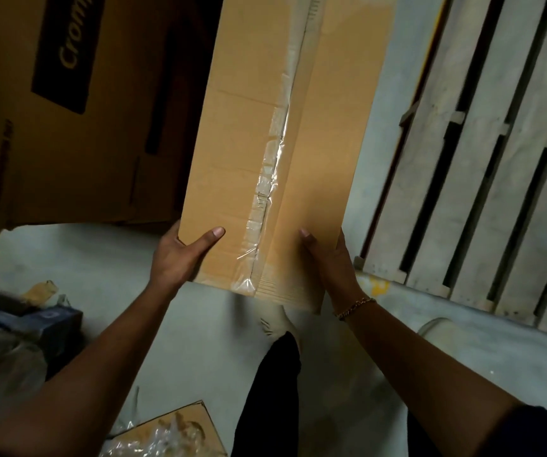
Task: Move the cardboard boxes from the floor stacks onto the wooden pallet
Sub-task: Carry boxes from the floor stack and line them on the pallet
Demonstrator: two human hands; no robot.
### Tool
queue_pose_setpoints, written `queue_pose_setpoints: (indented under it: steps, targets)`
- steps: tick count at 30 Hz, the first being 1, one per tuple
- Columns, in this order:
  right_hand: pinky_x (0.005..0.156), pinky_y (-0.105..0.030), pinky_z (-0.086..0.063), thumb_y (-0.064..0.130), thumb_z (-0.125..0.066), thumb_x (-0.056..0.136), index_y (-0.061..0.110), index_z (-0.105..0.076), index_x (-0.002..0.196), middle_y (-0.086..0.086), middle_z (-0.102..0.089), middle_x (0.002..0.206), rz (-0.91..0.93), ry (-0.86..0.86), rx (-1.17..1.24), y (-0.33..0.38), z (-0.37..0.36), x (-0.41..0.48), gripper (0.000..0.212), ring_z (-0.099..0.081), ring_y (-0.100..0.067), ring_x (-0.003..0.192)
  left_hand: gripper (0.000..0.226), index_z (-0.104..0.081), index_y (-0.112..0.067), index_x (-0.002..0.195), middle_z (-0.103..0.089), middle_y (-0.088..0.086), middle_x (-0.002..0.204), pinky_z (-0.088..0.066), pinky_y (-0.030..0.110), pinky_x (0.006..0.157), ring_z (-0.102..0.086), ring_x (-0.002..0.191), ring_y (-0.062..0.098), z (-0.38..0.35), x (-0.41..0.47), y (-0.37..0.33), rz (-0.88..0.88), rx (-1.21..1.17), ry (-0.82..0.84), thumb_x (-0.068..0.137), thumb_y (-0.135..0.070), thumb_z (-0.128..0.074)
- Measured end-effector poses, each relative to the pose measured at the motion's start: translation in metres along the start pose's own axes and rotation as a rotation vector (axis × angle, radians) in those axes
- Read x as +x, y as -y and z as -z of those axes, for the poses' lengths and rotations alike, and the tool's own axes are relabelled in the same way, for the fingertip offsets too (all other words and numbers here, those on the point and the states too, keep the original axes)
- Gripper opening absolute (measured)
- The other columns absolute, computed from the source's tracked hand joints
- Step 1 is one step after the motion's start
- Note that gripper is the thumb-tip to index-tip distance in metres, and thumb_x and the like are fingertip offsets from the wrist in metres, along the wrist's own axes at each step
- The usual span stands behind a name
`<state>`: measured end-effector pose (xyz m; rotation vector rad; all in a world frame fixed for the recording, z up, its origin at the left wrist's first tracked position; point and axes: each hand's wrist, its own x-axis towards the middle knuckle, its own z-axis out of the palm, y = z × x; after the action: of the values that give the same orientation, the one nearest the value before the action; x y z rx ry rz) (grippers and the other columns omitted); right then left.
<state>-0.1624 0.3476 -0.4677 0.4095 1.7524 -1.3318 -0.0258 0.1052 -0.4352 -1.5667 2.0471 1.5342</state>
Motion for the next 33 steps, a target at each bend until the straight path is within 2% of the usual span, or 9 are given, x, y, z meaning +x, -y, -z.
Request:
queue_pose_setpoints:
  steps: [1,3,8,12,15,18,23,26,33]
  targets:
    - [0.103,-0.031,-0.051,0.069,-0.079,0.070,0.037,-0.037,0.154,0.019,-0.062,0.128,0.009,-0.006,-0.004,0.001,0.014,-0.004,0.098,-0.059,0.003,0.108,0.072,-0.062,-0.035,0.125,-0.070,-0.015,0.112,-0.055,0.041,0.094,-0.066,0.105,0.008,-0.010,-0.009,-0.005,-0.002,0.007,0.000,0.065,-0.070,-0.081]
    - [0.106,-0.040,-0.051,0.072,-0.079,0.068,0.036,-0.041,0.151,0.018,-0.065,0.129,0.039,-0.017,-0.001,0.004,0.045,-0.010,0.098,-0.063,-0.003,0.112,0.076,-0.063,-0.035,0.124,-0.071,-0.014,0.113,-0.056,0.045,0.096,-0.067,0.106,0.011,-0.033,-0.027,-0.017,-0.004,0.007,0.003,0.062,-0.075,-0.080]
    - [0.108,-0.044,-0.049,0.081,-0.079,0.058,0.037,-0.047,0.146,0.016,-0.068,0.128,0.081,-0.042,-0.002,0.020,0.143,-0.023,0.103,-0.064,-0.008,0.118,0.070,-0.067,-0.034,0.115,-0.074,-0.015,0.109,-0.055,0.044,0.099,-0.069,0.104,0.008,-0.107,-0.077,-0.059,-0.020,0.004,-0.005,0.061,-0.077,-0.079]
    - [0.107,-0.040,-0.050,0.069,-0.082,0.065,0.037,-0.051,0.144,0.018,-0.070,0.123,0.124,-0.078,0.004,0.030,0.238,-0.031,0.091,-0.066,-0.004,0.115,0.058,-0.067,-0.032,0.119,-0.073,-0.016,0.110,-0.052,0.040,0.102,-0.067,0.107,0.009,-0.185,-0.120,-0.100,-0.046,0.014,-0.015,0.073,-0.066,-0.080]
    - [0.106,-0.042,-0.052,0.056,-0.086,0.069,0.035,-0.055,0.139,0.015,-0.072,0.121,0.164,-0.087,0.046,0.036,0.310,-0.037,0.079,-0.069,-0.006,0.112,0.043,-0.066,-0.033,0.114,-0.070,-0.019,0.101,-0.049,0.032,0.094,-0.066,0.104,0.013,-0.248,-0.149,-0.135,-0.077,0.030,-0.023,0.081,-0.056,-0.079]
    - [0.105,-0.044,-0.053,0.053,-0.086,0.070,0.034,-0.056,0.138,0.012,-0.073,0.120,0.186,-0.115,0.049,0.043,0.380,-0.043,0.077,-0.069,-0.009,0.111,0.044,-0.065,-0.031,0.116,-0.066,-0.024,0.098,-0.046,0.029,0.091,-0.065,0.102,0.013,-0.307,-0.170,-0.162,-0.096,0.019,0.005,0.081,-0.057,-0.078]
    - [0.103,-0.041,-0.054,0.046,-0.084,0.079,0.033,-0.053,0.141,0.015,-0.072,0.117,0.206,-0.182,0.004,0.055,0.473,-0.034,0.071,-0.069,-0.002,0.106,0.058,-0.067,-0.031,0.119,-0.070,-0.019,0.096,-0.052,0.035,0.091,-0.067,0.100,0.016,-0.391,-0.178,-0.199,-0.122,0.094,0.035,0.078,-0.071,-0.072]
    - [0.104,-0.043,-0.053,0.054,-0.082,0.078,0.033,-0.047,0.147,0.012,-0.068,0.125,0.205,-0.219,-0.014,0.059,0.512,-0.022,0.080,-0.066,-0.008,0.114,0.063,-0.067,-0.035,0.119,-0.071,-0.019,0.098,-0.054,0.039,0.095,-0.068,0.101,0.016,-0.431,-0.172,-0.217,-0.139,0.114,0.073,0.073,-0.079,-0.069]
    - [0.103,-0.047,-0.054,0.048,-0.077,0.086,0.030,-0.046,0.147,0.008,-0.066,0.127,0.226,-0.275,-0.006,0.068,0.573,0.026,0.071,-0.064,-0.013,0.115,0.059,-0.066,-0.034,0.119,-0.068,-0.014,0.099,-0.052,0.039,0.095,-0.065,0.104,0.021,-0.506,-0.141,-0.258,-0.205,0.171,0.121,0.078,-0.077,-0.066]
